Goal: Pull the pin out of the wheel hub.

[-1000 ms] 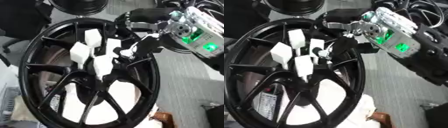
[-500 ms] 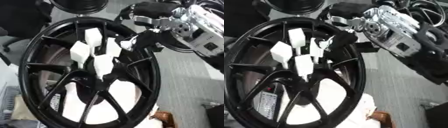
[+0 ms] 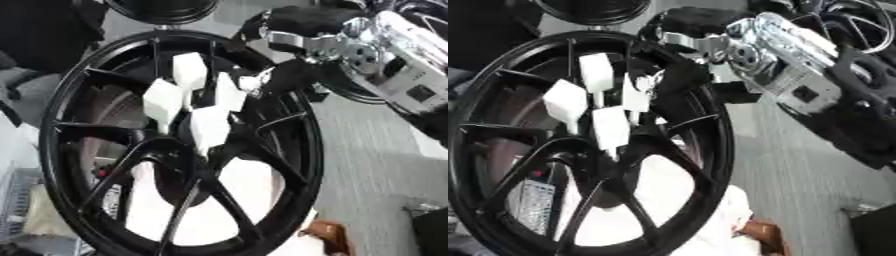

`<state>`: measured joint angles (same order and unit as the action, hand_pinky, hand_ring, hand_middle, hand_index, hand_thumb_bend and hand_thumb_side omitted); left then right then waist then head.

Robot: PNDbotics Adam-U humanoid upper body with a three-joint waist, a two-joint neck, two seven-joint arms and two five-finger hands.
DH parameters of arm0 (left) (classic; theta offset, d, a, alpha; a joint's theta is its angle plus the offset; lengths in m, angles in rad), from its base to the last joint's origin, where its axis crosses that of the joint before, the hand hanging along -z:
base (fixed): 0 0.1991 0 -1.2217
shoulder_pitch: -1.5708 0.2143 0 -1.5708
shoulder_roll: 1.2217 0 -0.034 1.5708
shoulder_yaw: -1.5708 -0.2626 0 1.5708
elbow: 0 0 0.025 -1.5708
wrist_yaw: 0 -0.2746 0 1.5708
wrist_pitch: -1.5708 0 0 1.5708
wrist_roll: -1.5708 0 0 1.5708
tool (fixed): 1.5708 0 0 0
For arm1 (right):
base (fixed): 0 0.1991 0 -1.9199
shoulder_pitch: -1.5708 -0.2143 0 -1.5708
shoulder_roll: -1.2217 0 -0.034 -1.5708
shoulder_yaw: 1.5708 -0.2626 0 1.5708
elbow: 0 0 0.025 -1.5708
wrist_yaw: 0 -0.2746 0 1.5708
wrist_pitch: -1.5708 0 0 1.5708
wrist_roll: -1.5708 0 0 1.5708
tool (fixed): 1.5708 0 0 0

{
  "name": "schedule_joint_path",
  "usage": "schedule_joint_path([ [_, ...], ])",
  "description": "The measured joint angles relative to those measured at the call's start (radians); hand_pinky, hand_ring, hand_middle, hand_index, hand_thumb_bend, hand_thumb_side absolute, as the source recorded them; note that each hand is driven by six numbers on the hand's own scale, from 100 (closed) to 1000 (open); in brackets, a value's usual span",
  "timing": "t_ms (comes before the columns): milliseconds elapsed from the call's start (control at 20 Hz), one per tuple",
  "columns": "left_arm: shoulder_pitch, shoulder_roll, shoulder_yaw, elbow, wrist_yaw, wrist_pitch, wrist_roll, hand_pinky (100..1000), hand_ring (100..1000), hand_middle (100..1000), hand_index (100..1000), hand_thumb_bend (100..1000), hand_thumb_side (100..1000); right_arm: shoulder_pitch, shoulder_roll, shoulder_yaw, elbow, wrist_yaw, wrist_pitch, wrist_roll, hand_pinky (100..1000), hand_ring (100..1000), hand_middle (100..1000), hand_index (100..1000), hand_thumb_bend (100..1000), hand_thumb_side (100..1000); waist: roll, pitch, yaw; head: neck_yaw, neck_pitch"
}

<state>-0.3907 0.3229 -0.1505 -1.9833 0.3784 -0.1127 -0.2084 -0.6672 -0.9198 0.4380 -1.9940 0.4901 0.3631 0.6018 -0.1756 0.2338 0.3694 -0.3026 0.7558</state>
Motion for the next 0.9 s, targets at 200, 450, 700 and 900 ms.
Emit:
schedule_joint_path([
  [200, -0.001, 0.000, 0.000, 0.000, -0.001, 0.002, 0.001, 727, 658, 581, 712, 100, 595, 0.006, 0.000, 0.000, 0.000, -0.035, 0.003, 0.001, 889, 891, 780, 873, 189, 688, -0.001, 0.001, 0.001, 0.000, 0.000],
  [450, -0.006, 0.000, 0.000, 0.000, -0.001, 0.004, 0.000, 727, 657, 578, 712, 100, 594, 0.013, 0.001, 0.000, 0.000, -0.048, 0.005, 0.007, 889, 893, 776, 870, 255, 577, -0.005, 0.003, 0.008, 0.000, 0.000],
  [700, -0.010, 0.000, 0.000, 0.000, -0.001, 0.007, -0.002, 726, 655, 575, 712, 100, 595, 0.026, 0.005, 0.002, 0.000, -0.048, 0.009, 0.013, 889, 893, 774, 869, 250, 584, -0.008, 0.008, 0.013, 0.001, 0.004],
  [900, -0.016, 0.000, 0.000, 0.000, -0.001, 0.007, -0.002, 725, 653, 572, 711, 100, 595, 0.035, 0.009, 0.006, 0.000, -0.046, 0.016, 0.009, 888, 892, 774, 870, 229, 611, -0.012, 0.015, 0.018, 0.002, 0.008],
])
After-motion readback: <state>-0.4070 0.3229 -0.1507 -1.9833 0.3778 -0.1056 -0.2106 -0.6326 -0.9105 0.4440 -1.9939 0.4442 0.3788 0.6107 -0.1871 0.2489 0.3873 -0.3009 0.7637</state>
